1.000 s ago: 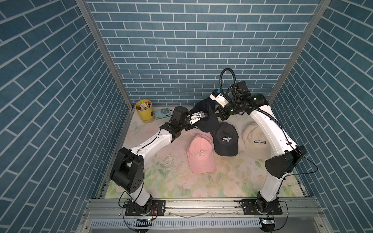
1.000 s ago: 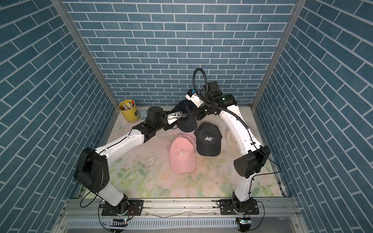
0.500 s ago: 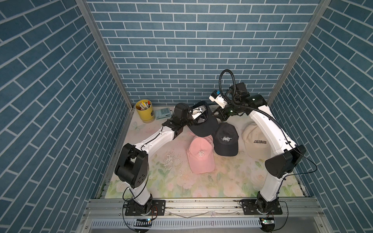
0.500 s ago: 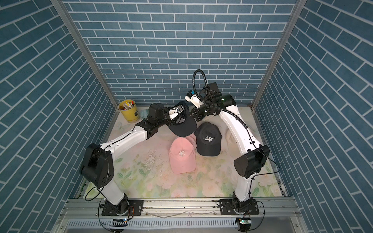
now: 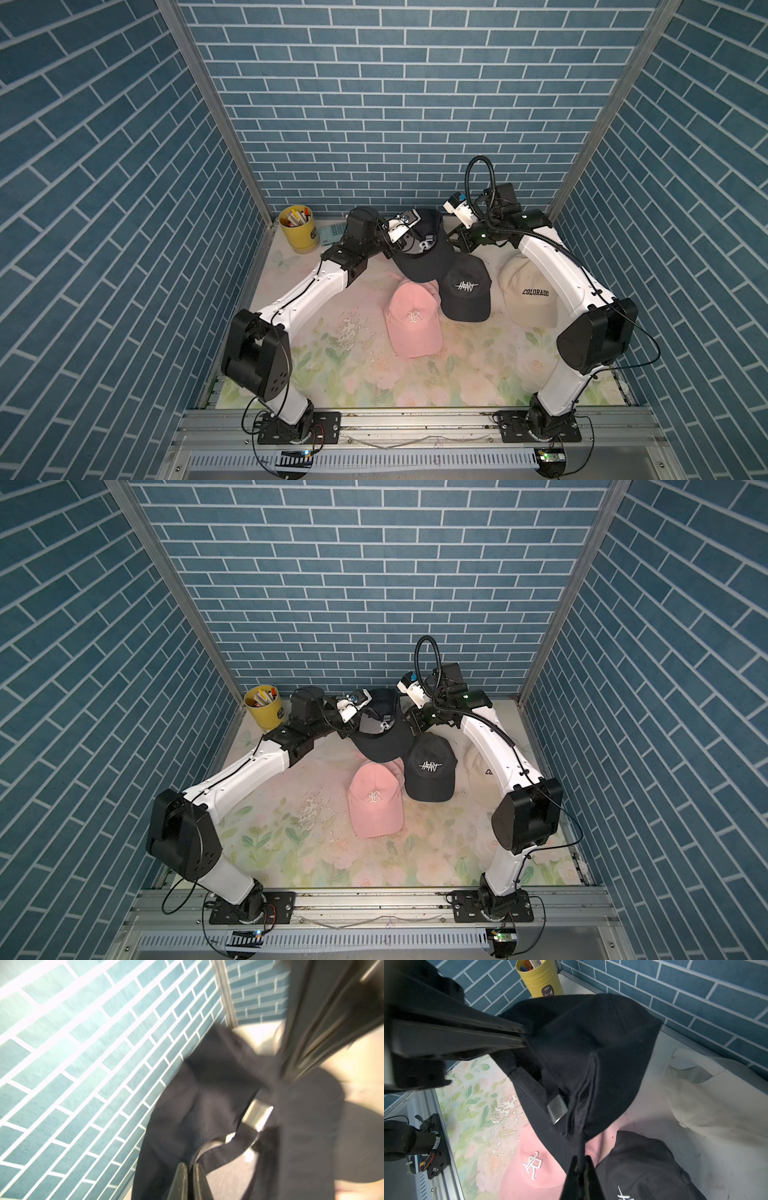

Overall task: Open the adjustable buckle of the baseball cap
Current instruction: Pick up the baseball cap from the center of the board.

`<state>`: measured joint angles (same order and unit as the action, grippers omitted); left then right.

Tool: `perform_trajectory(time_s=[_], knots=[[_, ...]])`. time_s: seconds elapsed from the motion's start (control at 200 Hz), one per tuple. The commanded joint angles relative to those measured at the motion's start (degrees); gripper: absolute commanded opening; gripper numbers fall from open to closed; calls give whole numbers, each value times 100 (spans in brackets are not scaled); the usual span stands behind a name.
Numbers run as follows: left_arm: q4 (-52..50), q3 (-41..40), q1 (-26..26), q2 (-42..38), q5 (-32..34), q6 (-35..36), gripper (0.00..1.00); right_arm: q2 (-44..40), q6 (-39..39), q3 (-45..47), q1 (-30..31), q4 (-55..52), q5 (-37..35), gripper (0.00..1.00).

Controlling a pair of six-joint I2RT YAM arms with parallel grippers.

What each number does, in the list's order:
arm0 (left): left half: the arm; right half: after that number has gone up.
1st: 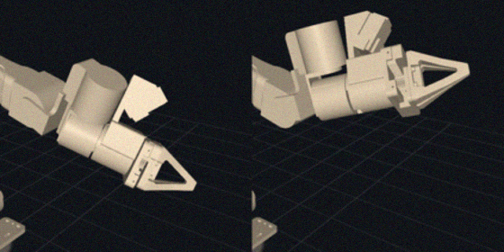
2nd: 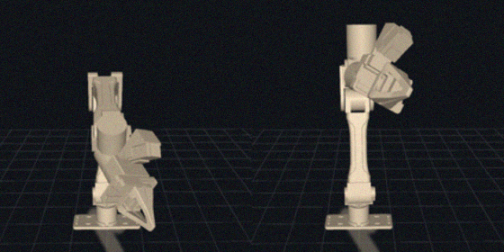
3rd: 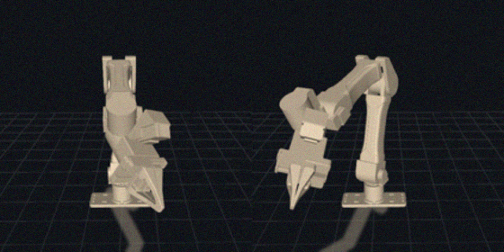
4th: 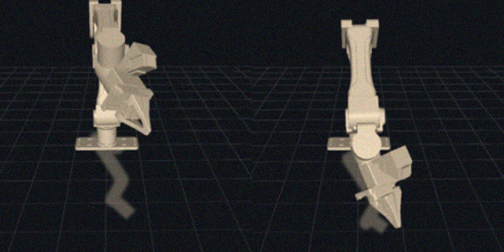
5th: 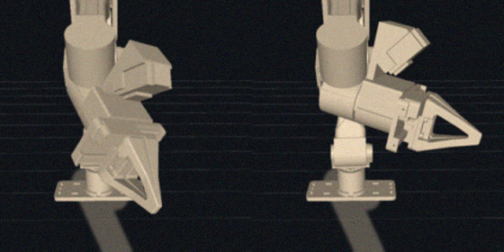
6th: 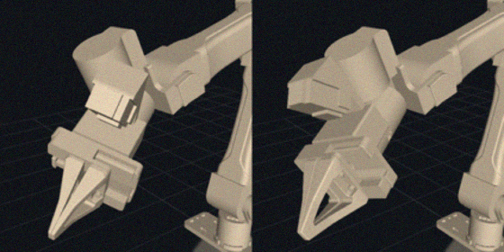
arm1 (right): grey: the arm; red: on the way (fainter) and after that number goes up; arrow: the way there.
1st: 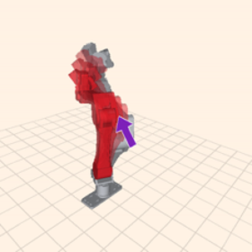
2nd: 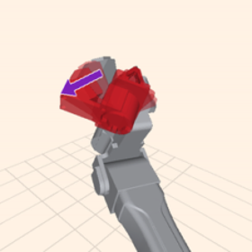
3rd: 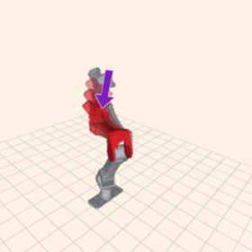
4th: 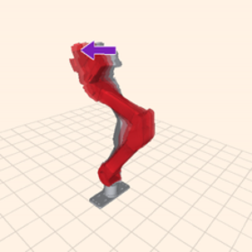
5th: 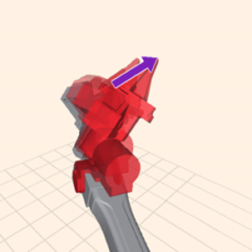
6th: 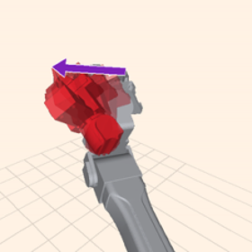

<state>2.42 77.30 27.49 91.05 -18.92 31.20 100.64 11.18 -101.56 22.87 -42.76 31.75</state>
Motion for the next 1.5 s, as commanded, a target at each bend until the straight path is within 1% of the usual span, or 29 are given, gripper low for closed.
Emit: perform_trajectory(time_s=[0.0, 0.07, 0.135, 0.22, 0.31, 0.475, 0.555, 0.635, 0.71, 0.78, 0.895, 1.095, 1.185, 1.27, 1.415, 1.49], knots=[[134, 175, -93, -246, -559, -532, 0, -153, -110, 171, 24, 655, 7, 0], [305, 188, -146, -327, -800, -788, 0, -248, -163, 390, 23, 1004, -128, 0], [400, 234, -175, -379, -980, -987, 0, -344, -112, 642, 24, 1353, -396, 12], [615, 275, -201, -407, -1223, -1274, 0, -422, 7, 766, 22, 1592, -717, 24], [845, 335, -221, -405, -1341, -1582, 0, -529, 111, 857, 20, 1820, -929, 32], [1374, 353, -318, -371, -1491, -2243, 0, -892, 165, 1282, 40, 2544, -1090, 41], [1402, 399, -327, -344, -1473, -2377, 0, -1111, 174, 1594, 67, 3024, -1194, 44], [1406, 439, -340, -324, -1482, -2464, 0, -1257, 266, 1786, 116, 3315, -1166, 45], [1467, 452, -340, -309, -1415, -2566, 0, -1221, 305, 1703, 194, 3258, -1009, 45], [1504, 478, -337, -289, -1371, -2637, 0, -1140, 338, 1611, 312, 3239, -1037, 44], [1559, 478, -340, -263, -1256, -2792, 0, -1122, 298, 1678, 495, 3606, -1063, 43], [1509, 466, -340, -302, -1050, -2927, 0, -1230, 224, 1957, 682, 4329, -1525, 38], [1447, 445, -334, -331, -1018, -2935, 0, -1283, 165, 2096, 718, 4656, -1797, 30], [1505, 350, -340, -405, -976, -2935, 0, -1291, 166, 2118, 749, 4697, -2135, 19], [1463, 258, -340, -509, -849, -2897, 0, -1548, 64, 2537, 754, 5359, -2587, 10], [1397, 238, -340, -516, -889, -2898, 0, -1624, 18, 2611, 754, 5496, -2605, 6]])
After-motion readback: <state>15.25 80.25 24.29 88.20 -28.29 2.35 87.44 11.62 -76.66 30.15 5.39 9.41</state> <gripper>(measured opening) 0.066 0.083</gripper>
